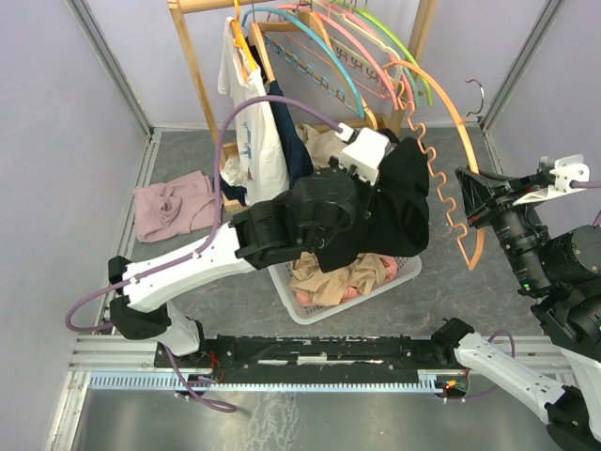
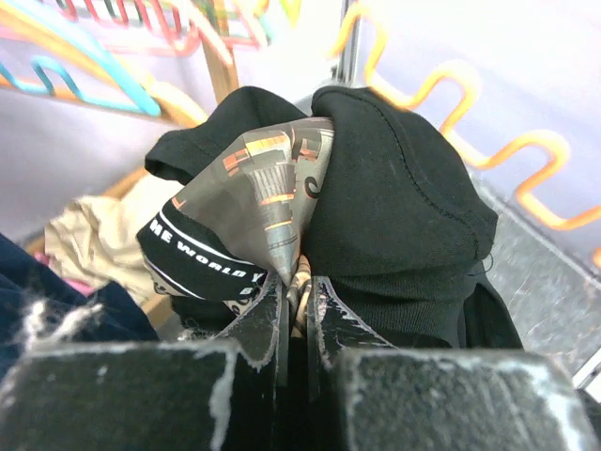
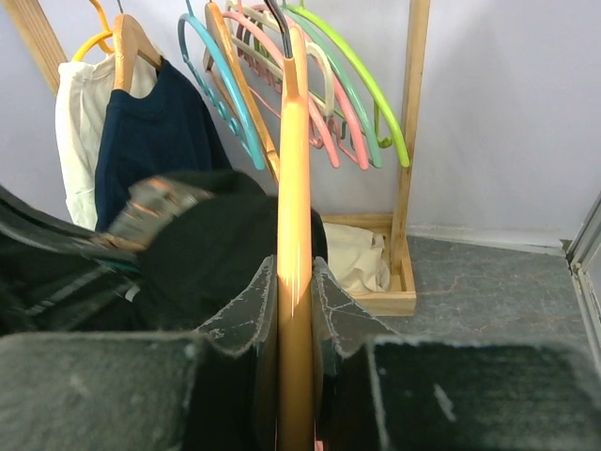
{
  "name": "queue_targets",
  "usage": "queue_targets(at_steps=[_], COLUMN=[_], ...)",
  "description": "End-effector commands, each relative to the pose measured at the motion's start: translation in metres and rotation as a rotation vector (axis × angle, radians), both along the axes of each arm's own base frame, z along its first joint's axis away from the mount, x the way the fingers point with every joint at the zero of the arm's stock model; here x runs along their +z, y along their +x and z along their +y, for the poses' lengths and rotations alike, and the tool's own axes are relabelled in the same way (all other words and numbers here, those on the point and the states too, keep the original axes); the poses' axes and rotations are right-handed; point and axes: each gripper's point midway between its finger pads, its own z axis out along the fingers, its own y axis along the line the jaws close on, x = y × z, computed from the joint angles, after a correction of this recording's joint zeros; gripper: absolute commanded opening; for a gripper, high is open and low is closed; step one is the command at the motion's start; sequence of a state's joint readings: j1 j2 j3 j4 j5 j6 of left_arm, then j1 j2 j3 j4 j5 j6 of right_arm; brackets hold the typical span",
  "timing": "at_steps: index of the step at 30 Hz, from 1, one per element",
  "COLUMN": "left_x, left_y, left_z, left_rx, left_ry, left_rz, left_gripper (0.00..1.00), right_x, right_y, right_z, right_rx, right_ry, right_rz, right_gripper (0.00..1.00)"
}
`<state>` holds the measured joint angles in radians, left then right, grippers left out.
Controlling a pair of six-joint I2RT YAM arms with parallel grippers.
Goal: Remove the t-shirt from the hanger
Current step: Place the T-shirt in the bin.
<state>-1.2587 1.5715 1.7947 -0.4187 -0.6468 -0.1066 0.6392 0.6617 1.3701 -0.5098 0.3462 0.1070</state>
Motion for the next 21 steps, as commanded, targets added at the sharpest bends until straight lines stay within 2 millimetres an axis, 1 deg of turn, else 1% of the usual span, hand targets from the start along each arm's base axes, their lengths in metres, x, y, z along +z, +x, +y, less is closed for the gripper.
queue_targets(at_steps=[1,3,6,9,12,13,16,21], left_x=[0.079,0.095,0.112,0.122,0.12,0.116,0.094,0.045], left_y=[-0.017,-0.023,-0.031,-0.041,-0.043,-0.043,-0.042,-0.041], left_z=[0.027,0.032,0.036,0.037,0.037,0.037,0.034,0.03], left_rx=[0.015,0.021,0.001,-0.026,-0.02,-0.016,0.0,0.024], left_ry=[-0.061,-0.069,-0.093,-0.116,-0.112,-0.105,-0.071,-0.05], left_rz=[-0.139,-0.165,-0.174,-0.178,-0.175,-0.168,-0.139,-0.076], left_gripper=[0.03,0.03,0.03,0.03,0.03,0.03,0.03,0.03], right_x=[0.02,0.021,0.023,0.023,0.024,0.024,0.025,0.028], right_y=[-0.004,-0.004,-0.005,-0.005,-0.005,-0.006,-0.006,-0.007], right_z=[-0.007,-0.008,-0.009,-0.01,-0.011,-0.011,-0.012,-0.013], right_rx=[-0.017,-0.021,-0.024,-0.028,-0.031,-0.033,-0.038,-0.036], right_ry=[0.049,0.049,0.052,0.053,0.053,0.056,0.057,0.062], right_rz=[-0.06,-0.061,-0.065,-0.067,-0.069,-0.069,-0.072,-0.082], right_gripper=[0.01,0.01,0.01,0.01,0.01,0.01,0.01,0.01])
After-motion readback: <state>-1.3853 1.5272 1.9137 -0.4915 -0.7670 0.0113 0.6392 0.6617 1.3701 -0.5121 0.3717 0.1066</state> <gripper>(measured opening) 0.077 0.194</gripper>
